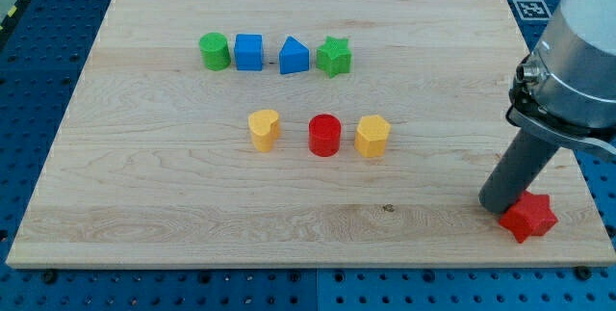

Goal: Move your arm to the left side of the yellow heart

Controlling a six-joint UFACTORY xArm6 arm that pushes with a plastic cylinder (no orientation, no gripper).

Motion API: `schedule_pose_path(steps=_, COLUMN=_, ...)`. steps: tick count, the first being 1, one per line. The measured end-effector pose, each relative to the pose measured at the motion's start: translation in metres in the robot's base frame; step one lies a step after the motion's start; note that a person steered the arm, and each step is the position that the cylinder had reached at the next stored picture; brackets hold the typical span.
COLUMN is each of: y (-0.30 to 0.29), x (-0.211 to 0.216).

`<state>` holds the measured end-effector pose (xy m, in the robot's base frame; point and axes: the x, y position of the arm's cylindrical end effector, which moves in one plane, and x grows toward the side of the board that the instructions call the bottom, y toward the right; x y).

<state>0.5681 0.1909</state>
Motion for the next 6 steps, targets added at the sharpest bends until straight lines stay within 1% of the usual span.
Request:
schedule_pose_path(steps=1, y=-0.026, x=0.001)
schedule_pose_path(steps=2, y=-0.131, x=-0.001)
schedule_pose_path(steps=3, y=-0.246, x=-0.013)
schedule_pose_path(steps=4, y=-0.324, x=-0.053)
schedule_pose_path(steps=5, y=-0.330, x=-0.077)
schedule_pose_path(steps=6, y=-0.333, x=-0.081)
